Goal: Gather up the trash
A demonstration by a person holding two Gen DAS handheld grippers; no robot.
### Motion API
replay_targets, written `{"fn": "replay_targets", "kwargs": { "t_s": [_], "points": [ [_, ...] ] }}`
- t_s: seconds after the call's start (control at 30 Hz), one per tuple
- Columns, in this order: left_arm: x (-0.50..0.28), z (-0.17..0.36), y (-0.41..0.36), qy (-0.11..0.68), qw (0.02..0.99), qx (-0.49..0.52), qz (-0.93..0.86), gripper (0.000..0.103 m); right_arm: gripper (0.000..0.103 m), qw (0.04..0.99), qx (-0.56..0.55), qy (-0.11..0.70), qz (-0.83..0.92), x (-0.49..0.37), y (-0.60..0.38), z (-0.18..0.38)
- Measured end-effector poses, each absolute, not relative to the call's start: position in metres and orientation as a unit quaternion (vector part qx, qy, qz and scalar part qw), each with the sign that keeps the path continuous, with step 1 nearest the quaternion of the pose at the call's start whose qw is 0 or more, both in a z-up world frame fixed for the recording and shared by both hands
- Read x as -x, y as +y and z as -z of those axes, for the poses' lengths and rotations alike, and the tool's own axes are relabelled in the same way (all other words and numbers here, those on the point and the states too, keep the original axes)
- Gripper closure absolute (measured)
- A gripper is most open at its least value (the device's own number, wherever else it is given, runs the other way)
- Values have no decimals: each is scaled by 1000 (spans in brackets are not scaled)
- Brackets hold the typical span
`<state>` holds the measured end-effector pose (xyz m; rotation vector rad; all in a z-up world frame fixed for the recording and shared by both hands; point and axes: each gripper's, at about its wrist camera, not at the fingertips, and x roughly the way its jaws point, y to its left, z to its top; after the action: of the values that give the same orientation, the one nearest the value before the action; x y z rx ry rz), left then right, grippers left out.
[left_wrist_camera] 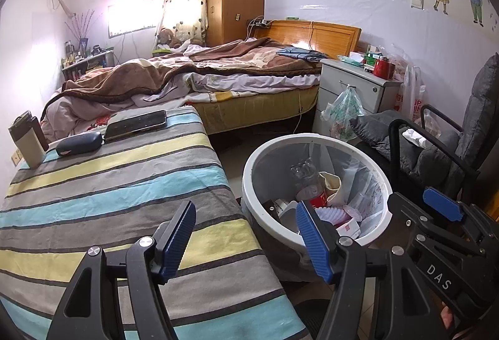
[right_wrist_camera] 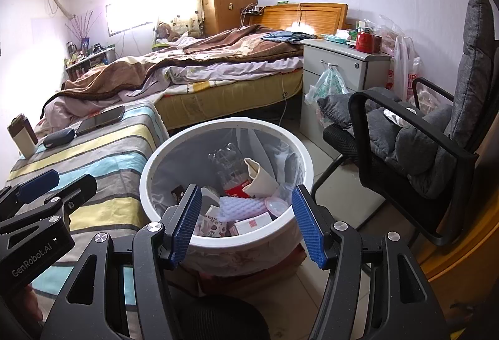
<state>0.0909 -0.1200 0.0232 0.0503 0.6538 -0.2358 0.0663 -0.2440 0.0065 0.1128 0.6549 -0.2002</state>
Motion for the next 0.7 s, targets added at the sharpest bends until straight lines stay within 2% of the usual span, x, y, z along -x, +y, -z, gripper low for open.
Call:
{"fn": "replay_targets", "kwargs": {
  "t_s": [0.7],
  "points": [
    [-92, -23, -116, 321, 940, -21, 113, 37, 41, 939, -55, 324, 98, -66, -243, -7]
  ]
}}
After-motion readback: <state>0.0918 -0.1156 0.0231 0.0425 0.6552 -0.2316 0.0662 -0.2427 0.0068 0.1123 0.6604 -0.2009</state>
